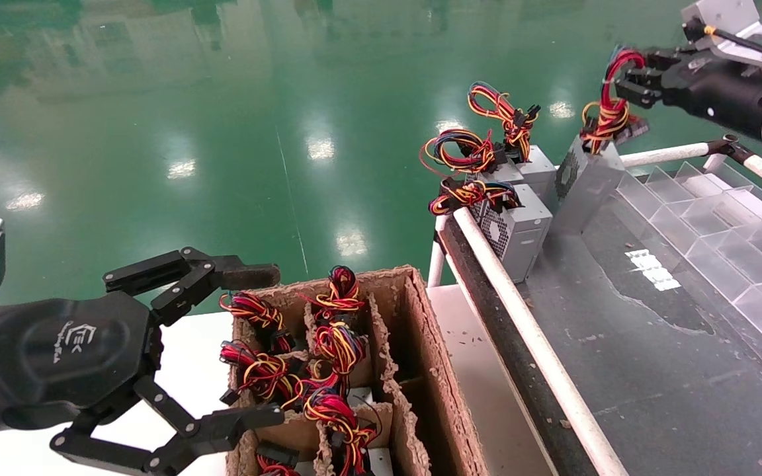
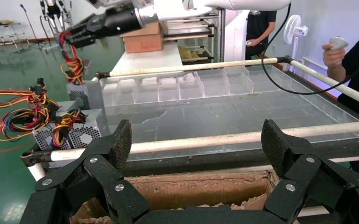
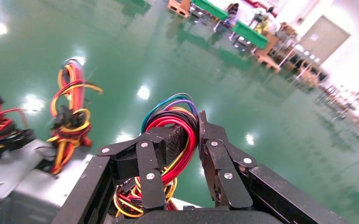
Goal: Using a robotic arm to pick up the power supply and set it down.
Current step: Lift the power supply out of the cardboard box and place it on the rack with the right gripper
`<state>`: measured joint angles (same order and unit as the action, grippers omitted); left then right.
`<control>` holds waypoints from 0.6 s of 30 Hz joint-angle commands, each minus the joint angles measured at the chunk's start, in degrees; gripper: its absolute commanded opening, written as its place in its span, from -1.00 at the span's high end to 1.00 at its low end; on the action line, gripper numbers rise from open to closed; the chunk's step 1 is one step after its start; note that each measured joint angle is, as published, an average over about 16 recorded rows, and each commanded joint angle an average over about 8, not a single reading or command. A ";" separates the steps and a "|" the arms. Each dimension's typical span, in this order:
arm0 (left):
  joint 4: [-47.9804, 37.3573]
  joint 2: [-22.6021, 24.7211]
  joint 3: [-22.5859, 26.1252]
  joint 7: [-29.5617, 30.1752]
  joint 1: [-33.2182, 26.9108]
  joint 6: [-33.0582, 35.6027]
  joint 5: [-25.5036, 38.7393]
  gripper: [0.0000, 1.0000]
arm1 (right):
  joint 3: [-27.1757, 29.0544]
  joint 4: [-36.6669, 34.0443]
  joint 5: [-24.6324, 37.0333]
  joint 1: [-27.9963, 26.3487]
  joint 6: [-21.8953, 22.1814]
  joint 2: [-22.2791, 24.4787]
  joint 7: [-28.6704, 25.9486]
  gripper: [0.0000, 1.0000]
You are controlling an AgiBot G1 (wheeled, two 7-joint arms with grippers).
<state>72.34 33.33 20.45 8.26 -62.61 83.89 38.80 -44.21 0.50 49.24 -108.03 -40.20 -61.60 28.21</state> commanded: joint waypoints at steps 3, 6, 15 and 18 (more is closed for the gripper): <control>0.00 0.00 0.00 0.00 0.00 0.00 0.00 -1.00 | -0.40 0.22 0.61 -1.06 2.89 -0.95 1.35 1.00; 0.00 0.00 0.00 0.00 0.00 0.00 0.00 -1.00 | -0.72 0.14 1.08 -1.91 5.12 -1.97 2.10 1.00; -0.01 0.00 0.01 -0.01 -0.01 0.00 -0.01 -1.00 | -1.62 -1.10 2.38 -2.21 6.39 -3.74 1.31 1.00; -0.01 0.00 0.01 -0.01 -0.01 0.00 -0.01 -1.00 | -1.96 -1.52 2.88 -1.92 6.29 -4.05 0.53 1.00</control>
<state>72.33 33.33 20.46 8.25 -62.61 83.89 38.79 -46.20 -0.93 52.17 -109.93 -33.82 -65.77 28.65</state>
